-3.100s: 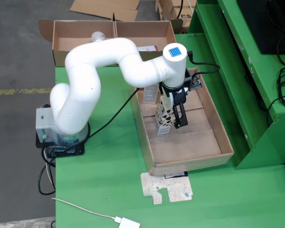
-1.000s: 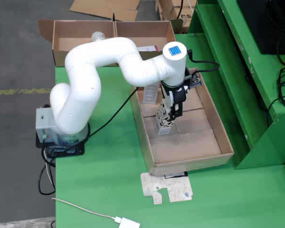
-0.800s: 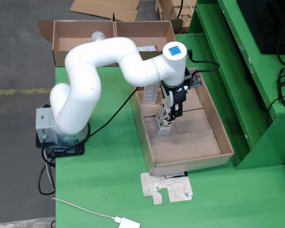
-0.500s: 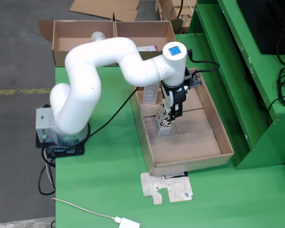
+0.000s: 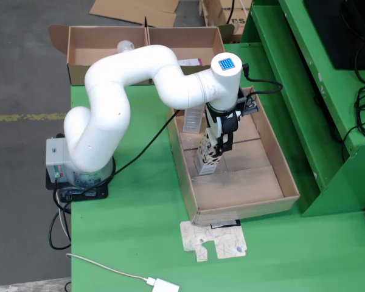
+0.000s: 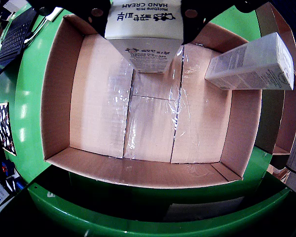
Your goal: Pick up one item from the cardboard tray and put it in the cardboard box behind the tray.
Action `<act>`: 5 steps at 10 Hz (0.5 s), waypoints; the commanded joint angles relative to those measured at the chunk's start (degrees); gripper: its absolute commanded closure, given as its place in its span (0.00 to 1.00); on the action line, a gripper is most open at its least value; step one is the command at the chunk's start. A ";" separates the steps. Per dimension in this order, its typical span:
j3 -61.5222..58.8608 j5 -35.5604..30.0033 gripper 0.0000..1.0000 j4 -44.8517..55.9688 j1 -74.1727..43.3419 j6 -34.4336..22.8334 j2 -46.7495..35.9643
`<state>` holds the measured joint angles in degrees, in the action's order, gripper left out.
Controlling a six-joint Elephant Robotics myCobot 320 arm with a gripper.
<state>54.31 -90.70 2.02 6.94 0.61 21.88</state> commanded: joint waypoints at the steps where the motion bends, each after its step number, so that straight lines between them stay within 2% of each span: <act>1: -26.63 -1.40 1.00 16.77 -1.20 -1.00 3.81; 3: -26.63 -1.40 1.00 16.77 -1.20 -1.00 3.81; 4: -54.31 -0.19 1.00 29.73 -0.45 -0.54 13.66; 5: -54.31 -0.19 1.00 29.73 -0.45 -0.54 13.66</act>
<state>45.70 -91.75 9.75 6.15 0.00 26.71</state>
